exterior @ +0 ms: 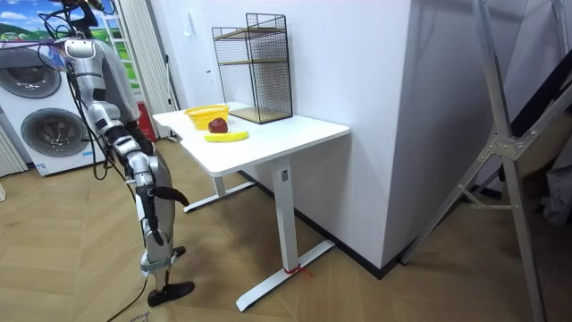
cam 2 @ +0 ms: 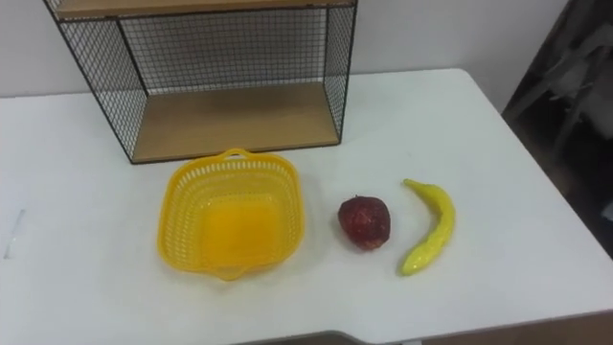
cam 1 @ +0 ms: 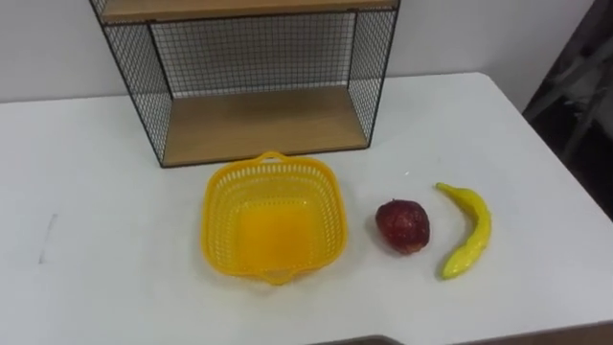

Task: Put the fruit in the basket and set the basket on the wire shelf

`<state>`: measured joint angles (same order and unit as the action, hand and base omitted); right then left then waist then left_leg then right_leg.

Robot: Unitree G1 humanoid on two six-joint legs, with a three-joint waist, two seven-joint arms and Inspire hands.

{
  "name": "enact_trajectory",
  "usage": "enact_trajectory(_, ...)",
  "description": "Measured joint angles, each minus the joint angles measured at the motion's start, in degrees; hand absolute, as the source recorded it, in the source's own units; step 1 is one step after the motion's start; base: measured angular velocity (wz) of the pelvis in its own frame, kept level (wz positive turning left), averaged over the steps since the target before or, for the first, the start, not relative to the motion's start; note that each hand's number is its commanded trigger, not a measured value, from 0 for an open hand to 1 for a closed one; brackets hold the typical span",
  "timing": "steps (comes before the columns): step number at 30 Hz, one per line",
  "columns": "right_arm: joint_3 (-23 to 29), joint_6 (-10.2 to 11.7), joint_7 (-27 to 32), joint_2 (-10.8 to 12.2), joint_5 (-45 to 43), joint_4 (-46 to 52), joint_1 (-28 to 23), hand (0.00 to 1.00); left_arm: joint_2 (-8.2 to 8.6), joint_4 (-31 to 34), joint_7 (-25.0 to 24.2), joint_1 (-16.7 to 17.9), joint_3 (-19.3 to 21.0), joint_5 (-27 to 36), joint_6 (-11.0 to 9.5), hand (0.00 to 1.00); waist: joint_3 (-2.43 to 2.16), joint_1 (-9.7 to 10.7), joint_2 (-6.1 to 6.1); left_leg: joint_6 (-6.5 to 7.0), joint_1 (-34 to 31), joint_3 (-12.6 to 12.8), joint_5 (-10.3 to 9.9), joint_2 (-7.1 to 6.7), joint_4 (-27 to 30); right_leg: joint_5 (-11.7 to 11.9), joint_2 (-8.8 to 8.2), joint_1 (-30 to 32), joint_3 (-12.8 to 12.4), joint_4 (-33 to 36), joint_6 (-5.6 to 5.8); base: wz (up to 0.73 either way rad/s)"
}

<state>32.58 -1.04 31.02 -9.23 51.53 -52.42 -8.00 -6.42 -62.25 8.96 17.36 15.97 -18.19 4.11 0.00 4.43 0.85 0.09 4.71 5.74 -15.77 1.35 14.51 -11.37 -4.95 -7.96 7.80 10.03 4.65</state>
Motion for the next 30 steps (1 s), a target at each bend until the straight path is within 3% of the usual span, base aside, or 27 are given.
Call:
enact_trajectory(2,0.64,0.88,4.85,-0.21,-1.55,6.65,0.14,0.0,-0.11,0.4,1.15,0.1,0.01,0.04,-0.66,0.0,-0.04,0.1,0.17,-0.01,-0.03,0.87,0.6,0.01,-0.98,0.0,-0.01,1.33,-0.79,0.9,0.0,-0.21)
enact_trajectory(5,0.76,4.07,11.99,-2.06,-6.66,11.59,1.44,0.0,-0.81,0.54,2.25,-0.13,-0.02,0.02,-1.3,0.0,-0.17,0.08,0.92,-0.04,-0.19,1.61,0.78,0.02,-1.0,0.04,0.05,1.98,-1.69,0.8,-0.07,-0.14)
enact_trajectory(10,1.47,6.64,25.0,-3.3,-22.29,24.07,2.33,0.0,-1.19,1.02,3.07,-0.01,-0.67,0.09,-1.84,0.0,-0.14,-0.11,1.71,-0.03,-1.01,1.6,0.78,0.0,-0.94,0.09,0.02,2.28,-1.58,0.85,-0.14,0.0)
enact_trajectory(13,1.57,8.08,28.53,-3.95,-31.07,31.51,2.36,0.0,-1.35,2.46,2.77,0.77,-0.64,0.11,-1.93,0.0,-0.13,-0.12,1.85,0.01,-2.05,1.4,0.8,0.0,-0.59,0.17,-0.01,3.11,-1.32,0.97,-0.28,0.02)
enact_trajectory(20,-2.21,10.0,29.82,-6.75,-43.82,47.32,2.48,0.0,-2.41,2.75,1.6,-0.29,-2.8,0.06,-3.29,0.0,0.08,-2.46,1.96,-0.03,-2.12,1.66,1.19,0.04,-0.87,0.17,-0.02,4.27,-1.37,1.71,-0.27,-0.02)
enact_trajectory(22,-4.46,11.14,28.04,-7.15,-46.21,51.46,2.52,0.0,-2.62,2.74,0.83,-0.54,-3.93,0.14,-3.3,0.0,0.09,-3.28,2.09,-0.03,-2.16,1.73,1.2,0.08,-0.94,0.17,-0.01,4.52,-1.33,1.77,-0.27,0.0)
enact_trajectory(30,-15.16,11.17,18.22,-8.02,-46.84,53.71,4.29,0.0,-3.59,2.5,0.38,-2.18,-9.4,0.59,-3.37,0.0,0.44,-5.2,2.43,-0.03,-2.18,1.58,1.21,0.06,-0.81,0.17,-0.02,3.94,-1.16,1.72,-0.27,0.0)
